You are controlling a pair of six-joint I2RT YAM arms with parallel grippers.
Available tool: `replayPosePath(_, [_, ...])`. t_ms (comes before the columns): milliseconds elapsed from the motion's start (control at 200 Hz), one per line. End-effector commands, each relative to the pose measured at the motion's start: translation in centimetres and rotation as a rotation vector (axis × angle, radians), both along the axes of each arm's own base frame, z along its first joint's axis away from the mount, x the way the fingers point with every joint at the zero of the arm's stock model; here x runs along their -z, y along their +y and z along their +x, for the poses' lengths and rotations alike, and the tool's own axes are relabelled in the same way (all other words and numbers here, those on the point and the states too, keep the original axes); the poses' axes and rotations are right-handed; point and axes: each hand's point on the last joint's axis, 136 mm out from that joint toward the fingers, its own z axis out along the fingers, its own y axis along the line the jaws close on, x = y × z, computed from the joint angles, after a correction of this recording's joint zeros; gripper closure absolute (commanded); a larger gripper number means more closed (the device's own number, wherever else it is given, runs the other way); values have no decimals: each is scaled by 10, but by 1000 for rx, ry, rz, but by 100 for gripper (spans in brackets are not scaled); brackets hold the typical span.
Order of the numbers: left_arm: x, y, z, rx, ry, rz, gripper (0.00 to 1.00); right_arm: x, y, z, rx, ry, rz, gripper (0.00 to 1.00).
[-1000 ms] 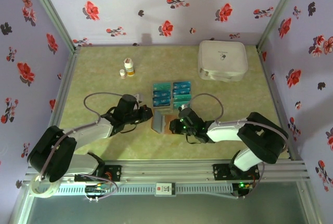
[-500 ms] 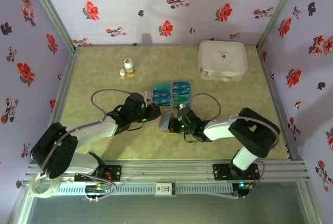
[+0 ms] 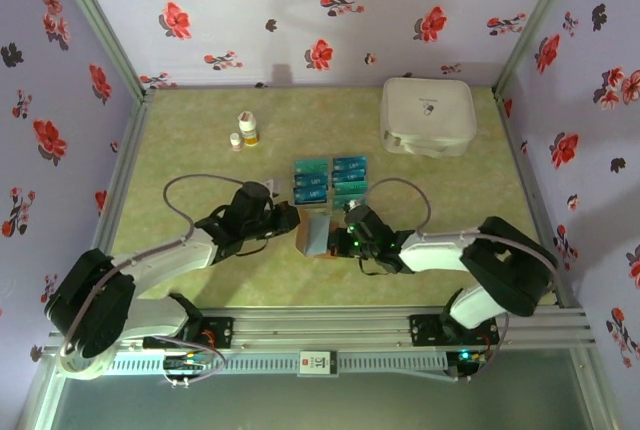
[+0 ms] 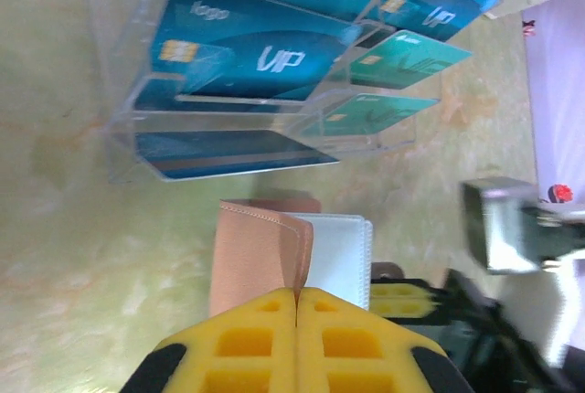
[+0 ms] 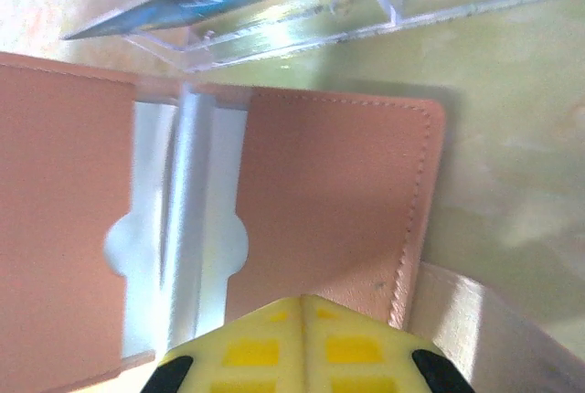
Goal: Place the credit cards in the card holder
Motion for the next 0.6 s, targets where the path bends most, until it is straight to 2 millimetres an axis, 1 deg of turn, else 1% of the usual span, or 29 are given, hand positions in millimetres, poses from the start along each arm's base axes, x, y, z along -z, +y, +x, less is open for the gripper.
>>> replayPosePath(0, [16, 20, -3, -23, 9, 68, 100, -15, -19, 2, 6, -38, -81, 95])
replayPosePath(105, [20, 26, -2, -31, 12, 81, 100, -30, -32, 5, 25, -72, -125, 95])
replayPosePath(185, [22, 27, -2, -29, 12, 87, 100, -40, -33, 5, 23, -93, -122, 94])
replayPosePath(240, [24, 28, -2, -26, 15, 95, 100, -46, -29, 5, 5, -95, -110, 94])
replayPosePath(300, [26, 30, -2, -20, 14, 107, 100, -52, -19, 5, -23, -98, -84, 94])
replayPosePath(375, [28, 33, -2, -12, 9, 128, 100, -53, -5, 5, -58, -92, -63, 94])
replayPosePath(470, [29, 40, 0, -5, 3, 171, 69, -50, 12, 4, -98, -90, -72, 94])
replayPosePath(500, [29, 42, 0, 1, 1, 188, 60, -47, 17, 4, -108, -92, -83, 95])
replayPosePath(540, [30, 44, 0, 10, -2, 214, 53, -43, 22, 3, -120, -88, -89, 95])
replayPosePath(595, [30, 48, 0, 23, -4, 253, 48, -37, 28, 3, -130, -86, -91, 96])
